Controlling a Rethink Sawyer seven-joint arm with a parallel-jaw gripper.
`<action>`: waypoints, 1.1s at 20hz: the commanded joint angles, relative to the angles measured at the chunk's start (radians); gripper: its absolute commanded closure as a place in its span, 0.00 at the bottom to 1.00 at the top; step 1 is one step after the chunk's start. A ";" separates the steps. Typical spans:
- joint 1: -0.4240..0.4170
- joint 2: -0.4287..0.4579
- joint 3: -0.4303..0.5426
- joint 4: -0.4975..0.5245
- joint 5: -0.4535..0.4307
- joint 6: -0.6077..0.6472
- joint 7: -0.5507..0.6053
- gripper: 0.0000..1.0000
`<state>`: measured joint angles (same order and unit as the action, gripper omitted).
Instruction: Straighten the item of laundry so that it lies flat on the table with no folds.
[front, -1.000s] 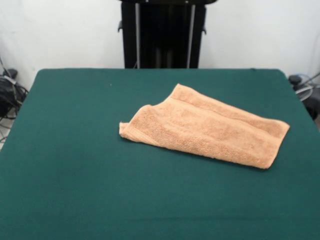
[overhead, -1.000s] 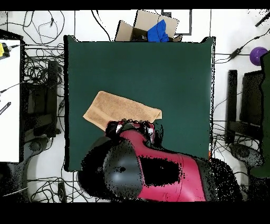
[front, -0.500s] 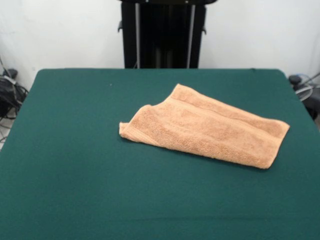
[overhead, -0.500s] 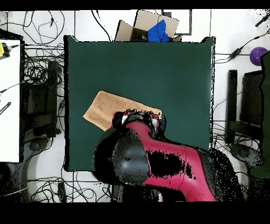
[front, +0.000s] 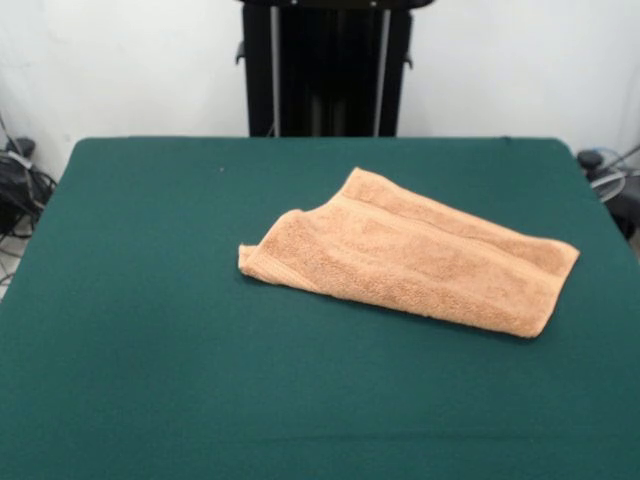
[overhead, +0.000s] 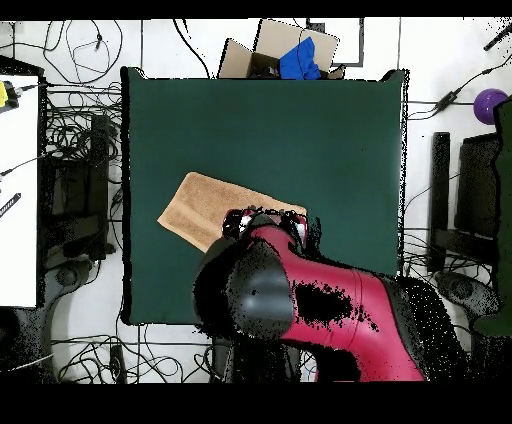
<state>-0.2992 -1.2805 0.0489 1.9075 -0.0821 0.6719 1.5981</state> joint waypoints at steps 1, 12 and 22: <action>0.006 0.047 0.028 0.123 0.000 -0.023 0.069 0.00; -0.074 0.145 0.033 0.121 -0.053 -0.231 0.075 0.00; -0.083 0.168 -0.005 0.048 -0.096 -0.224 0.061 0.00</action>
<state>-0.3875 -1.1670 0.0480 1.9086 -0.1002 0.4322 1.5981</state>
